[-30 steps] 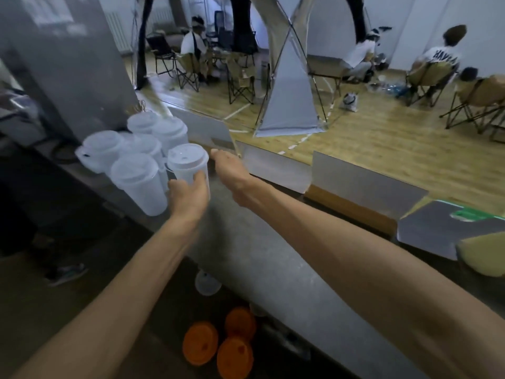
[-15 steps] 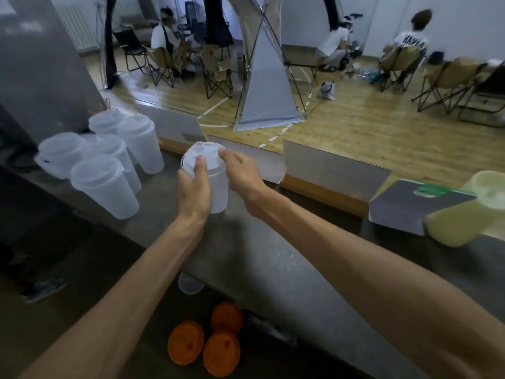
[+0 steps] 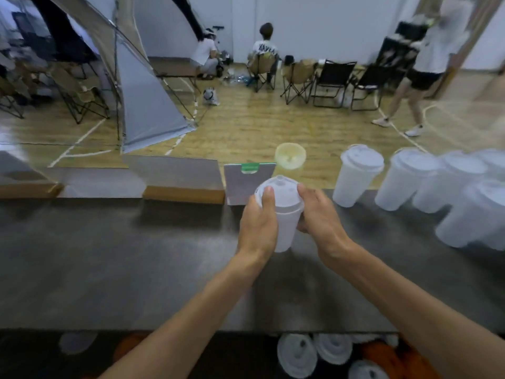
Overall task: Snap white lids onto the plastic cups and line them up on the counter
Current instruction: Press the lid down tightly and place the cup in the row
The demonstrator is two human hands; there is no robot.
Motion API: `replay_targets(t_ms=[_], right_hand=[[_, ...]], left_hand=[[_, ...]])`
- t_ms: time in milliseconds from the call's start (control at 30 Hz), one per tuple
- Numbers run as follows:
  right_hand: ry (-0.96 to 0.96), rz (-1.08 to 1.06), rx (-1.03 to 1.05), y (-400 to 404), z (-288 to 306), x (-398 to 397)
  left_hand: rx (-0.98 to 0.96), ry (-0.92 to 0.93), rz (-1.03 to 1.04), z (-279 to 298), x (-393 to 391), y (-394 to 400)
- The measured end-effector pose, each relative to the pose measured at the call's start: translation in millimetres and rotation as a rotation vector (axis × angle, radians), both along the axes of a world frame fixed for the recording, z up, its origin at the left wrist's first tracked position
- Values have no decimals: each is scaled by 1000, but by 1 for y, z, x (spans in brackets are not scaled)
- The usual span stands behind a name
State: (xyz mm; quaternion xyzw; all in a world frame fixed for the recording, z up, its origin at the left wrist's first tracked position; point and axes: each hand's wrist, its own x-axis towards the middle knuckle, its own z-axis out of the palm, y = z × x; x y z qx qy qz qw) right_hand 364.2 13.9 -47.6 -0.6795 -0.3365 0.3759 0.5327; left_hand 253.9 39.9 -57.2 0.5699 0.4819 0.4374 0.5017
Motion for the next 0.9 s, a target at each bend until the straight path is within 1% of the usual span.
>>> replay_targets(t_ms=[67, 233, 367, 567, 733, 900], right_hand=[[-3, -43, -5, -12, 0, 23], [30, -51, -22, -30, -5, 52], [50, -39, -32, -36, -11, 58], [37, -6, -59, -25, -5, 60], [63, 9, -123, -10, 4, 60], [58, 0, -107, -8, 1, 57]], left_hand=[[5, 21, -51, -3, 25, -7], [-67, 44, -55, -10, 54, -12], [-110, 25, -72, -13, 58, -14], [-102, -98, -105, -17, 61, -9], [-82, -113, -110, -19, 60, -8], [-70, -101, -95, -20, 62, -9]])
